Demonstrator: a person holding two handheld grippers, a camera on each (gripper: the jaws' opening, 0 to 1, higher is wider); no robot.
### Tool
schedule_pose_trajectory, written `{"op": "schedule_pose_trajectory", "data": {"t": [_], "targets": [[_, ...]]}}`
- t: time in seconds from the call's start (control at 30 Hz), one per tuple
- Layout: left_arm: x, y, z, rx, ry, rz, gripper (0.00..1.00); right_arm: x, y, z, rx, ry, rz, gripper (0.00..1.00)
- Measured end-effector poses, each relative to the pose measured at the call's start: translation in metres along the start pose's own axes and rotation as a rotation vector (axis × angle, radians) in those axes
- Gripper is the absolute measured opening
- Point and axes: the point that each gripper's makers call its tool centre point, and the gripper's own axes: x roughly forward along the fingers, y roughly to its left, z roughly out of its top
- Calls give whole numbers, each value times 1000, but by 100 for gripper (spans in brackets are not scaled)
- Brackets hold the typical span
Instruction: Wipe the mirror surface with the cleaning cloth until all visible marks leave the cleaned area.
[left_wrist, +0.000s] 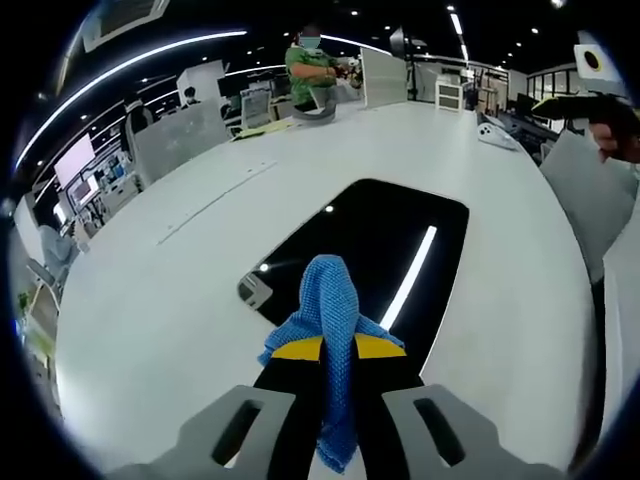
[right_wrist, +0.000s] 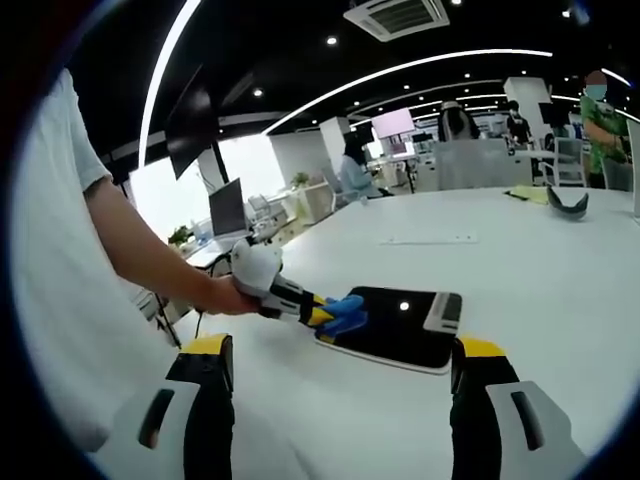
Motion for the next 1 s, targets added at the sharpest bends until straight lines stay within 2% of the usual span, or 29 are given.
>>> {"op": "schedule_pose_trajectory", "data": {"t": [0.2,0.3,0.5,0.57,0.63,1.0], "targets": [[-1,0,-2,1,-3,-15,7,2,1,-1,-5,4,2,89],[-1,0,-1,-60,-17,-7,7,4,1,0,-4,4,3,89],[-1,0,-1,-65,-19,-17,7,6,3,-4,-3,21,10,89],[-1,-1,-1,-59,-18,-26,7,7,3,-4,-2,23,12,89],[0,-3,0,-16,-8,-29,7,8,0,-2,-11,13,1,90],[3,-7,3,12,8,-40,7,9,2,0,-14,9,16,90]]}}
